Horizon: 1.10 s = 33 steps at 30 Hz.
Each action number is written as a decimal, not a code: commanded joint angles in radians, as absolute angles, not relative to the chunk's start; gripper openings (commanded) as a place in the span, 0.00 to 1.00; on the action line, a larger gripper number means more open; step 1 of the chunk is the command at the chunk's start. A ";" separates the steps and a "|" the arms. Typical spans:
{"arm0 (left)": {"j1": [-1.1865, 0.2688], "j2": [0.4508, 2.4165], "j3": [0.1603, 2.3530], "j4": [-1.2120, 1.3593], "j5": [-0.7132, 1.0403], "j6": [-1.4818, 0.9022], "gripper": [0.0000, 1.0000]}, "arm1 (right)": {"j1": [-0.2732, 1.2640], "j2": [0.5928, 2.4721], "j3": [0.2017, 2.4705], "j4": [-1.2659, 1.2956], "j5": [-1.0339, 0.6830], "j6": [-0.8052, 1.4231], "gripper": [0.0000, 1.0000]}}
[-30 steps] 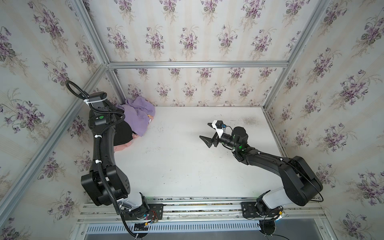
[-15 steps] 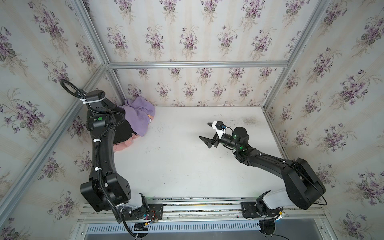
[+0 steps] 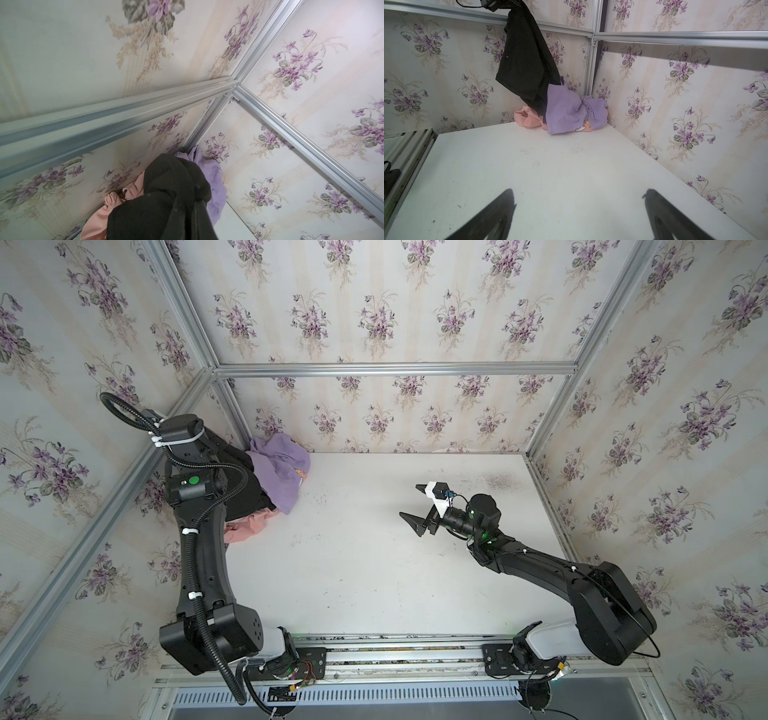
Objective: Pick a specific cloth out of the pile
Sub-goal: 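Lift the black garment upward out of the pile with the left gripper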
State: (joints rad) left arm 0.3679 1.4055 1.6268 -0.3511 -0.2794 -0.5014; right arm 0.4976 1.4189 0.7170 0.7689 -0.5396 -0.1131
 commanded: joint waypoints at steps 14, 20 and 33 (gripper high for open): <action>0.368 1.372 1.728 -0.311 -0.275 -0.532 0.04 | 0.502 1.410 0.753 0.757 -0.532 -0.121 1.00; 0.367 1.359 1.753 -0.311 -0.262 -0.552 0.04 | 0.502 1.407 0.753 0.753 -0.529 -0.123 1.00; 0.367 1.351 1.853 -0.308 -0.219 -0.618 0.03 | 0.503 1.396 0.753 0.749 -0.528 -0.131 1.00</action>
